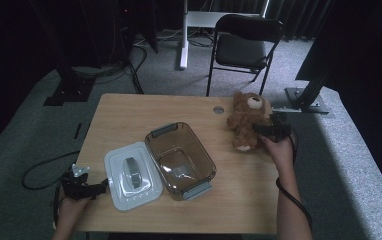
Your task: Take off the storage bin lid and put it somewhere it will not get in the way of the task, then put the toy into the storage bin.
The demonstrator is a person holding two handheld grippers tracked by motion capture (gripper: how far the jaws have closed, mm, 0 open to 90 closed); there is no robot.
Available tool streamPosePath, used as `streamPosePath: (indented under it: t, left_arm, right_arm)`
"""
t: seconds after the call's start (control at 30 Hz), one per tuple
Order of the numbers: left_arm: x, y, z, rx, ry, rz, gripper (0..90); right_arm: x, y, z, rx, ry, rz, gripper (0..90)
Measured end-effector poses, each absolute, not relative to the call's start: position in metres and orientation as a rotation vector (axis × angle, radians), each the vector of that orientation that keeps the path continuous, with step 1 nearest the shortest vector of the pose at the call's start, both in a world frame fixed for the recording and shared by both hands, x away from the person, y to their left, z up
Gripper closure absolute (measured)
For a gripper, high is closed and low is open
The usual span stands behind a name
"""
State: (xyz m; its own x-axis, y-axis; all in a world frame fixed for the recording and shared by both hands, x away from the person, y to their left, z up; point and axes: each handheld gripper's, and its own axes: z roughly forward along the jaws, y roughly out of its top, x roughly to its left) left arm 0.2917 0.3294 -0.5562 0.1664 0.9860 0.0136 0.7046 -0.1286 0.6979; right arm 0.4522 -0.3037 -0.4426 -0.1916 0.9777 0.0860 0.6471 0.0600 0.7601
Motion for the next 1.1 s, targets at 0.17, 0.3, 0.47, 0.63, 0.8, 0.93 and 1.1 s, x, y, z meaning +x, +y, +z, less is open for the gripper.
streamPosePath:
  t: [0.17, 0.3, 0.47, 0.63, 0.8, 0.93, 1.1]
  left_arm:
    - [0.292, 0.329, -0.556, 1.898, 1.595, 0.664, 0.7]
    - [0.292, 0.329, -0.556, 1.898, 1.595, 0.664, 0.7]
    - [0.292, 0.329, -0.556, 1.898, 1.595, 0.664, 0.7]
    - [0.292, 0.329, -0.556, 1.898, 1.595, 0.664, 0.7]
    - [0.292, 0.329, -0.556, 1.898, 1.595, 0.664, 0.7]
    - [0.292, 0.329, -0.556, 1.898, 1.595, 0.664, 0.7]
    - [0.292, 0.329, -0.556, 1.898, 1.595, 0.664, 0.7]
  right_arm:
    - [0.458, -0.301, -0.445, 1.636, 1.889, 0.955, 11.1]
    - [0.463, -0.301, -0.447, 1.642, 1.889, 0.952, 11.1]
    - [0.47, -0.298, -0.45, 1.65, 1.901, 0.936, 11.1]
    - [0.477, -0.297, -0.452, 1.673, 1.897, 0.935, 11.1]
    - [0.487, -0.296, -0.457, 1.707, 1.904, 0.948, 11.1]
    - [0.497, -0.294, -0.461, 1.732, 1.889, 0.907, 11.0]
    - [0.509, -0.299, -0.472, 1.812, 1.895, 0.838, 10.3]
